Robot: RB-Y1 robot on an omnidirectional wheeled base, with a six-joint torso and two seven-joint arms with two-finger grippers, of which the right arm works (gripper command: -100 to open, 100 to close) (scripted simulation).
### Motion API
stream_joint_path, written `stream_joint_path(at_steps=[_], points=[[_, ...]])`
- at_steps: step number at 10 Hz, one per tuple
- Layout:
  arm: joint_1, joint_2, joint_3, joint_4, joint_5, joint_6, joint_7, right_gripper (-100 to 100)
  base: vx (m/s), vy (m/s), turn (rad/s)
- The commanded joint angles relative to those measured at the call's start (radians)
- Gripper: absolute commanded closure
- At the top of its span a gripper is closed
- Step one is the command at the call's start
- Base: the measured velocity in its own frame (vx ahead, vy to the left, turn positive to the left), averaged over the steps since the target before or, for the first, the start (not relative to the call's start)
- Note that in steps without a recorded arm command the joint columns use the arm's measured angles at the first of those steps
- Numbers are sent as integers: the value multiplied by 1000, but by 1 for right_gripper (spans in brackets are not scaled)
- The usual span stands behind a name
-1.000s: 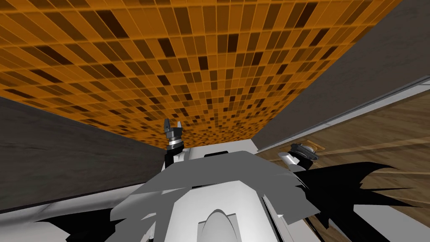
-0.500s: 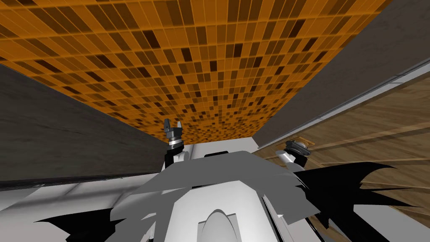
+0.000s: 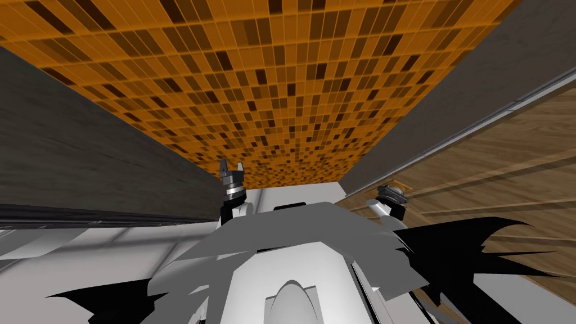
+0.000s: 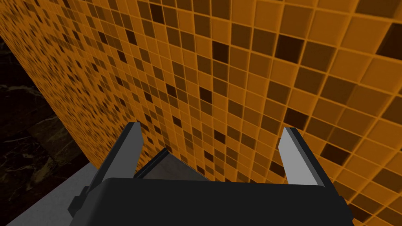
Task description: Pull the door open
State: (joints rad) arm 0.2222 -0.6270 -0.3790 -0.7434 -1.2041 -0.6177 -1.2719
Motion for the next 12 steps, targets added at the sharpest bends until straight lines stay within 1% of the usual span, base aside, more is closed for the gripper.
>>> stream_joint_path(at_steps=[1, 2, 4, 5, 6, 9, 11, 12], points=[[0, -1, 13, -13, 8, 2, -6, 100, -119, 55, 39], [0, -1, 17, -17, 11, 2, -7, 100, -188, 81, 40], [-1, -2, 37, -36, 24, 5, -16, 100, -208, 100, 58], [-1, -2, 37, -36, 24, 5, -16, 100, -143, 95, 26], [-1, -2, 53, -53, 35, 7, -24, 100, -161, 102, 36], [-2, -3, 83, -82, 54, 11, -37, 100, -189, 117, 44], [-2, -4, 97, -96, 63, 12, -43, 100, -192, 77, 37], [0, -2, 92, -92, 58, 19, -37, 100, -85, 25, 32]])
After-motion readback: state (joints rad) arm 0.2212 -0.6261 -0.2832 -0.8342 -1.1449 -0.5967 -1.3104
